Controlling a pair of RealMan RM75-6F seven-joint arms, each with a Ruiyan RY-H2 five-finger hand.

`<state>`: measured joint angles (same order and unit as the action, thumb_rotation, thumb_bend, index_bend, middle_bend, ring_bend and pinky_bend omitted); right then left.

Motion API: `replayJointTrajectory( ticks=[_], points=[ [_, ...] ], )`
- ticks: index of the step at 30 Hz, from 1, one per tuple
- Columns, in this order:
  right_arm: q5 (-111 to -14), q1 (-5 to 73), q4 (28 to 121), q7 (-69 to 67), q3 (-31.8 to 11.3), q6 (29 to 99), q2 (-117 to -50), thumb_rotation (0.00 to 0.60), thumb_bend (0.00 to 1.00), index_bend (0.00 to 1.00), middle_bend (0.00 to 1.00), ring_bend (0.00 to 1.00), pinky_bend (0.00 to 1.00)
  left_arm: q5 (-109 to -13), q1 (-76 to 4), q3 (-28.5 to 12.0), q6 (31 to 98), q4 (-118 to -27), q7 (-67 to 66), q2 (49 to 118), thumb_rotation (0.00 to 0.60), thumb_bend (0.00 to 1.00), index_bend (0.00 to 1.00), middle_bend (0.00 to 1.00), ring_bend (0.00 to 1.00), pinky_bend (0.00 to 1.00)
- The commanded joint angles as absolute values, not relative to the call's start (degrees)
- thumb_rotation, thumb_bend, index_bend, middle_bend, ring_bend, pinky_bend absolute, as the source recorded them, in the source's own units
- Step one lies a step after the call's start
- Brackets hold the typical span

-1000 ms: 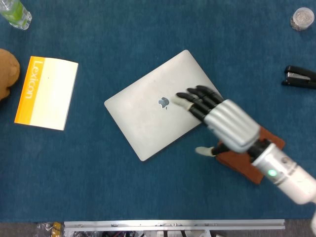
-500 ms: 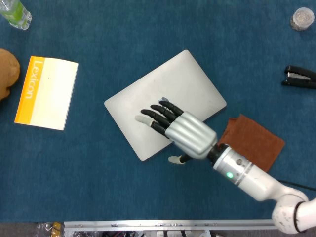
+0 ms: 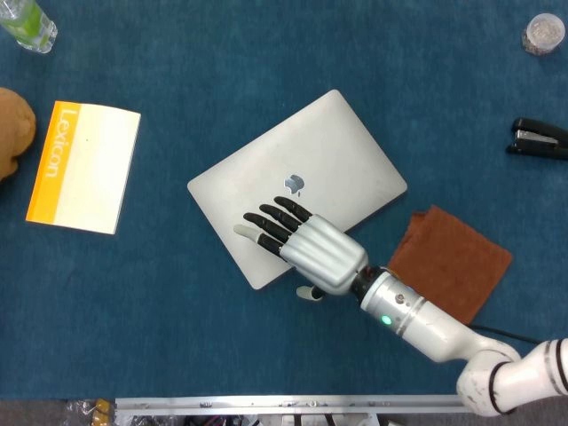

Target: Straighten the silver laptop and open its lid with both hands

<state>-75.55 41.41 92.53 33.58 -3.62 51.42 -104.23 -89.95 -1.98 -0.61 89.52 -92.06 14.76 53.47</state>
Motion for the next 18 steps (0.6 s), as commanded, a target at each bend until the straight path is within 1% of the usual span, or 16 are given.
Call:
replayJointTrajectory(
  ticks=[1, 9, 18],
  points=[
    [-75.16, 41.90, 89.60, 33.50, -3.55, 51.38, -106.53, 0.600, 0.00, 0.00, 0.06, 0.00, 0.06, -89.93, -1.94, -0.60, 89.52, -91.85, 14.97, 53.48, 0.600, 0.40, 0.15, 0.10, 0.04, 0.13],
    [-75.29, 42.80, 83.74, 32.43, -4.27, 51.43, -110.60, 0.600, 0.00, 0.00, 0.06, 0.00, 0.07, -89.88, -1.77, -0.58, 89.68, -90.85, 15.97, 53.58, 0.600, 0.40, 0.15, 0.10, 0.04, 0.13],
    [-75.45, 43.66, 80.05, 31.72, -4.60, 51.00, -113.37, 0.600, 0.00, 0.00, 0.05, 0.00, 0.06, -89.88, -1.70, -0.57, 89.70, -90.29, 16.65, 53.60, 0.600, 0.40, 0.15, 0.10, 0.04, 0.13]
  ],
)
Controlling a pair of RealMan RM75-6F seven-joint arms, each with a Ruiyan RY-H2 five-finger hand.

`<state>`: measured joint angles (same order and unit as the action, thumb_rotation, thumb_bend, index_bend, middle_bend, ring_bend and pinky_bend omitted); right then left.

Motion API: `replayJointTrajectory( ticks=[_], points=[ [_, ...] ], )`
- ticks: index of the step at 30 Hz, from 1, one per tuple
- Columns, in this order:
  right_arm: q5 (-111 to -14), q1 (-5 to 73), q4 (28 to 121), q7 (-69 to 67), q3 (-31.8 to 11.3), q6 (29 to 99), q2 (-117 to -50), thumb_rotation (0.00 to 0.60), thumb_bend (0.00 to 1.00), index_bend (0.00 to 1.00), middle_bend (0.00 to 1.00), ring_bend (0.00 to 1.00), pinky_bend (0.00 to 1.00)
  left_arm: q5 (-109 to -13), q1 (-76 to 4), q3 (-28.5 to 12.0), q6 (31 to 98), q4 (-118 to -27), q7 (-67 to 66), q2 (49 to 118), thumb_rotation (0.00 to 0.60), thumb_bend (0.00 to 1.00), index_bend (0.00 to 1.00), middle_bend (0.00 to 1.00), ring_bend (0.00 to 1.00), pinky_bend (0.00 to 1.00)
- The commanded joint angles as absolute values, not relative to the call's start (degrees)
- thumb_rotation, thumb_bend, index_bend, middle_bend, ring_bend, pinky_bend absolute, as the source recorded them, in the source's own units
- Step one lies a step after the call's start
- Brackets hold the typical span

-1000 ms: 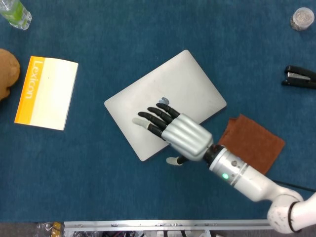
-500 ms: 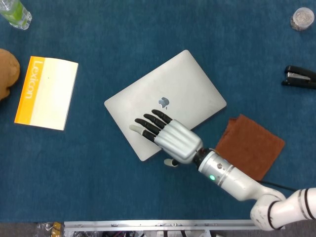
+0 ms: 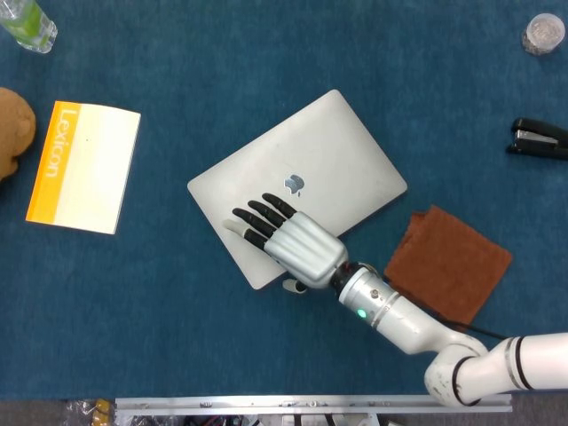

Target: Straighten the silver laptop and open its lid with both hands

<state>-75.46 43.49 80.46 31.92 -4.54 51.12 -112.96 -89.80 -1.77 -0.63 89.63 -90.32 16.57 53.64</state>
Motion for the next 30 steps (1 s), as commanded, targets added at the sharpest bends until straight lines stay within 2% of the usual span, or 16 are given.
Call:
replayJointTrajectory(
  ticks=[1, 16, 30],
  points=[
    [-75.46, 43.68, 79.92, 31.71, -4.58, 50.99, -113.46, 0.600, 0.00, 0.00, 0.05, 0.00, 0.06, -89.89, -1.67, -0.55, 89.72, -90.26, 16.69, 53.59, 0.600, 0.40, 0.15, 0.10, 0.04, 0.13],
    [-75.97, 44.42, 75.33, 32.72, -5.28, 51.90, -117.09, 0.600, 0.00, 0.00, 0.05, 0.00, 0.07, -90.03, -1.28, -0.44, 90.21, -89.35, 17.61, 53.86, 0.600, 0.40, 0.15, 0.10, 0.04, 0.13],
    [-75.40, 45.41, 69.73, 32.62, -8.08, 52.82, -121.26, 0.600, 0.00, 0.00, 0.05, 0.00, 0.06, -90.07, -1.10, -0.41, 90.39, -88.43, 18.43, 54.21, 0.600, 0.40, 0.15, 0.10, 0.04, 0.13]
  ],
)
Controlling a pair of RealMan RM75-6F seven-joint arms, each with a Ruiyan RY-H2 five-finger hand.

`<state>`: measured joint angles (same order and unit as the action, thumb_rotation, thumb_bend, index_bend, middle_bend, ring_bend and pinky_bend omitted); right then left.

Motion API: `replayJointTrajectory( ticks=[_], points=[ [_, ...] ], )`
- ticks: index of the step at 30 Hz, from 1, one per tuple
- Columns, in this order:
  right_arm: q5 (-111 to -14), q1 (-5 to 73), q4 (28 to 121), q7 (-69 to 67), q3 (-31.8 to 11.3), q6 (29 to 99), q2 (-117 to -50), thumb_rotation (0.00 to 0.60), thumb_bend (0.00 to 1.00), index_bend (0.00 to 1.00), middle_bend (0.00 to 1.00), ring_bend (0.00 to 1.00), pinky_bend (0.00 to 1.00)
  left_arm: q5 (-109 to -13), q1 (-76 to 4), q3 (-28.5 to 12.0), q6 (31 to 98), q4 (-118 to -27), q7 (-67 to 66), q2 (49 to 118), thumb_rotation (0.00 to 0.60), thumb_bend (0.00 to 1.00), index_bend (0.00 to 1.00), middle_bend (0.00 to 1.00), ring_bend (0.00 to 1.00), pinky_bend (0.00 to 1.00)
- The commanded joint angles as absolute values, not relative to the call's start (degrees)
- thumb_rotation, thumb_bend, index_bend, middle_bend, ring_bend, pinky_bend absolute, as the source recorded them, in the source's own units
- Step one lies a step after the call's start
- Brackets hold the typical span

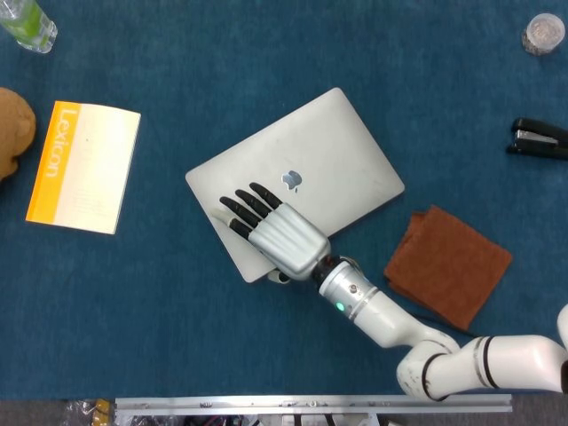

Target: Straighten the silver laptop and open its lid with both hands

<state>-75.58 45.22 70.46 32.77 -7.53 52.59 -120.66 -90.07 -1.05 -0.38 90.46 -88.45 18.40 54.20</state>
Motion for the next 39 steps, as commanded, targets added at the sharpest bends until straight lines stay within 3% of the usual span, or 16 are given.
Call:
replayJointTrajectory(
  ticks=[1, 26, 34, 39],
  points=[
    [-75.35, 45.56, 69.09, 32.65, -8.45, 52.95, -121.66, 0.600, 0.00, 0.00, 0.05, 0.00, 0.06, -90.04, -1.14, -0.44, 90.33, -88.42, 18.43, 54.22, 0.600, 0.40, 0.15, 0.10, 0.04, 0.13],
    [-74.10, 51.31, 55.94, 30.40, -16.43, 53.41, -129.91, 0.600, 0.00, 0.00, 0.05, 0.00, 0.07, -89.72, -0.96, -0.50, 90.33, -87.75, 19.14, 54.32, 0.600, 0.40, 0.15, 0.10, 0.04, 0.13],
    [-74.09, 52.65, 55.83, 29.21, -17.64, 54.10, -129.56, 0.600, 0.00, 0.00, 0.05, 0.00, 0.07, -89.61, -0.81, -0.51, 90.43, -87.39, 19.55, 54.43, 0.600, 0.40, 0.15, 0.10, 0.04, 0.13],
    [-73.69, 51.10, 60.05, 29.98, -16.58, 54.11, -125.96, 0.600, 0.00, 0.00, 0.05, 0.00, 0.07, -89.68, -0.75, -0.45, 90.43, -87.39, 19.61, 54.36, 0.600, 0.40, 0.15, 0.10, 0.04, 0.13]
  ],
)
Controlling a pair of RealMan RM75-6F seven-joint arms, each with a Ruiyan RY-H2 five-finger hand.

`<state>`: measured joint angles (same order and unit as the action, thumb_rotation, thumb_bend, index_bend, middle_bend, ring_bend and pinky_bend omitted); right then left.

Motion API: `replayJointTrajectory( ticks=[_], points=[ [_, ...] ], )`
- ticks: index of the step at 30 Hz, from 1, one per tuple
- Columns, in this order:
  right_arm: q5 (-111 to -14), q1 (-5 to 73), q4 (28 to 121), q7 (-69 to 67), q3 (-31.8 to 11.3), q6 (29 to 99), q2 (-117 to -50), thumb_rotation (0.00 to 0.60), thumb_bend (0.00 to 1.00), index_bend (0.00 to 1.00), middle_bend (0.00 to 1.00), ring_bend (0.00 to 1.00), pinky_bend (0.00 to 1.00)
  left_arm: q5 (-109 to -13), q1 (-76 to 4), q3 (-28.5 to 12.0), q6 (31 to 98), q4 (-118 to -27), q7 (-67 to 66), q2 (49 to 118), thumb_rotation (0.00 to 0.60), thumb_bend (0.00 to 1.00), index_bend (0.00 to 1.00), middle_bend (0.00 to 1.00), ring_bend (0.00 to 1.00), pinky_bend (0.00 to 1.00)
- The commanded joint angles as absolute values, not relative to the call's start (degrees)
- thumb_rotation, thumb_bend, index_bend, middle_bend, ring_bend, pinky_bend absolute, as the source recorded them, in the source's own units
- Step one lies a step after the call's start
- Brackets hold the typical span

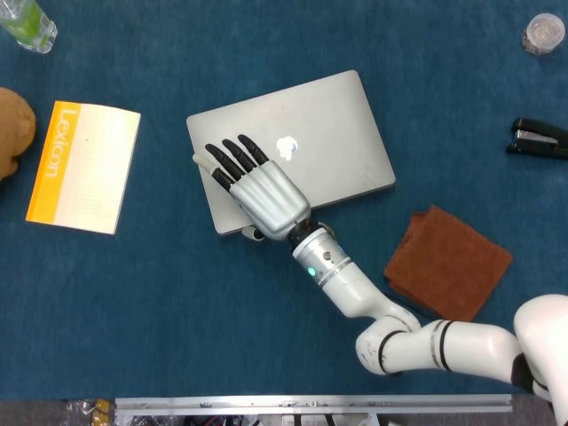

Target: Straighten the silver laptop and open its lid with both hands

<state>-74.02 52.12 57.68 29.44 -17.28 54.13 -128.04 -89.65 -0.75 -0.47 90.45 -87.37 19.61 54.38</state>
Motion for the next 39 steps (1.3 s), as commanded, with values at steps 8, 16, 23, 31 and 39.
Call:
replayJointTrajectory(
  ticks=[8, 16, 23, 31, 39],
  points=[
    [-72.55, 46.94, 68.39, 31.98, -12.92, 54.72, -118.21, 0.600, 0.00, 0.00, 0.05, 0.00, 0.07, -90.13, -0.93, -0.36, 90.28, -87.71, 19.09, 54.52, 0.600, 0.40, 0.15, 0.10, 0.04, 0.13],
    [-71.51, 45.20, 70.44, 33.27, -10.76, 54.77, -114.66, 0.600, 0.00, 0.00, 0.05, 0.00, 0.06, -90.57, -1.11, -0.38, 90.43, -88.57, 18.23, 54.44, 0.600, 0.40, 0.15, 0.10, 0.04, 0.13],
    [-70.91, 45.25, 68.08, 32.37, -10.92, 54.54, -114.66, 0.600, 0.00, 0.00, 0.05, 0.00, 0.06, -90.54, -1.22, -0.37, 90.24, -88.69, 17.95, 54.51, 0.600, 0.40, 0.15, 0.10, 0.04, 0.13],
    [-70.69, 45.79, 64.69, 31.28, -11.08, 54.10, -115.99, 0.600, 0.00, 0.00, 0.05, 0.00, 0.07, -90.22, -1.36, -0.47, 89.95, -88.49, 17.93, 54.67, 0.600, 0.40, 0.15, 0.10, 0.04, 0.13],
    [-71.23, 46.22, 63.68, 30.32, -11.24, 54.25, -116.46, 0.600, 0.10, 0.00, 0.05, 0.00, 0.06, -90.11, -1.43, -0.53, 89.88, -88.13, 18.13, 54.88, 0.600, 0.40, 0.15, 0.10, 0.04, 0.13]
  ],
)
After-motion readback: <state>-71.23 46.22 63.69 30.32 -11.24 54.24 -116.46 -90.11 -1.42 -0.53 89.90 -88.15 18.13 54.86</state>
